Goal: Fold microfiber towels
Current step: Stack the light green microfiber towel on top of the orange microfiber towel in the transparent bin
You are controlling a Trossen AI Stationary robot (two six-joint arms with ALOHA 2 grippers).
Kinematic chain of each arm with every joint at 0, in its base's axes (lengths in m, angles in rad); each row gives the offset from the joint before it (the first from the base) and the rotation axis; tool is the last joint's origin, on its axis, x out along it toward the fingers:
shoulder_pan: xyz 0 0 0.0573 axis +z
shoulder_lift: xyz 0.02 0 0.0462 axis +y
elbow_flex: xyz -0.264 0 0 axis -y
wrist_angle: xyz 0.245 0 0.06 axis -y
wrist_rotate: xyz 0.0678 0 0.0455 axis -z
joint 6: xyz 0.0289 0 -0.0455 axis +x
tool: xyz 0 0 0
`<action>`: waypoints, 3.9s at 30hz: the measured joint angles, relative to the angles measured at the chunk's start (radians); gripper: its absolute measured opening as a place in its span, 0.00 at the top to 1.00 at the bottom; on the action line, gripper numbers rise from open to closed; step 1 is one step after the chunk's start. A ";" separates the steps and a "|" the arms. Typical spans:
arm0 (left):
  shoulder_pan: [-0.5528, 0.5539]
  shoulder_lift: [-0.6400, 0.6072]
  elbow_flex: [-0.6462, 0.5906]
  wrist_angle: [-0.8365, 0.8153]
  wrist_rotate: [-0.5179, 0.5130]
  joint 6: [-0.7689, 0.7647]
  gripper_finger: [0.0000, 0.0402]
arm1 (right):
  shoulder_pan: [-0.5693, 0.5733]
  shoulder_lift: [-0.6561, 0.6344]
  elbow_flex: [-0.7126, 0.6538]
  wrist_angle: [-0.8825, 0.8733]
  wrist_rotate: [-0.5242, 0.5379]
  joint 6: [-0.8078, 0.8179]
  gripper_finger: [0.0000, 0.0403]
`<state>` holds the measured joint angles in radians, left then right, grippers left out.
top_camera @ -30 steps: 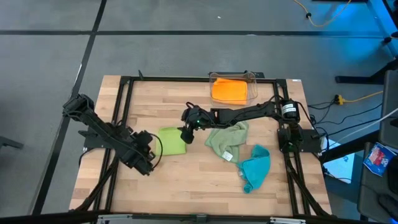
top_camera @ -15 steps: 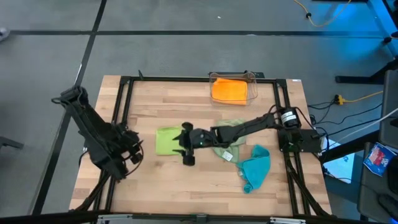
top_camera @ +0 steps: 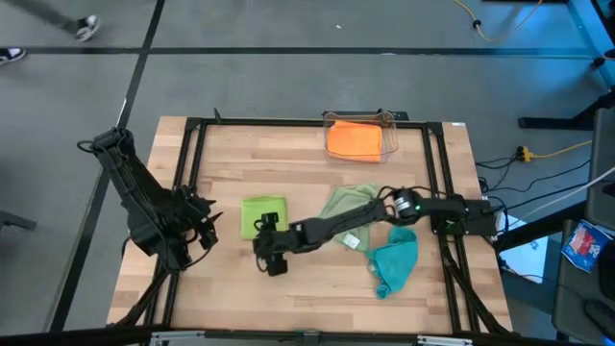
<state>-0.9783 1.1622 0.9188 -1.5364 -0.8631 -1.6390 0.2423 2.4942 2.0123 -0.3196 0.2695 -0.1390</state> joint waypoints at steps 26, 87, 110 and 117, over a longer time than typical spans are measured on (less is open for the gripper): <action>0.000 0.000 0.000 0.004 0.000 0.023 0.58 | -0.028 0.107 0.109 -0.113 0.239 -0.020 0.42; 0.000 0.001 0.000 0.011 0.043 0.052 0.57 | -0.096 0.145 0.107 -0.165 0.336 -0.270 0.42; 0.000 0.001 0.000 0.015 0.045 0.052 0.58 | -0.148 0.158 0.112 -0.124 0.293 -0.176 0.42; 0.000 0.001 0.000 0.020 0.046 0.052 0.57 | -0.147 0.156 0.114 -0.169 0.338 -0.168 0.42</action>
<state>-0.9779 1.1629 0.9184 -1.5167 -0.8173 -1.5867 0.0952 2.6501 2.1265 -0.4884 0.6078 -0.3071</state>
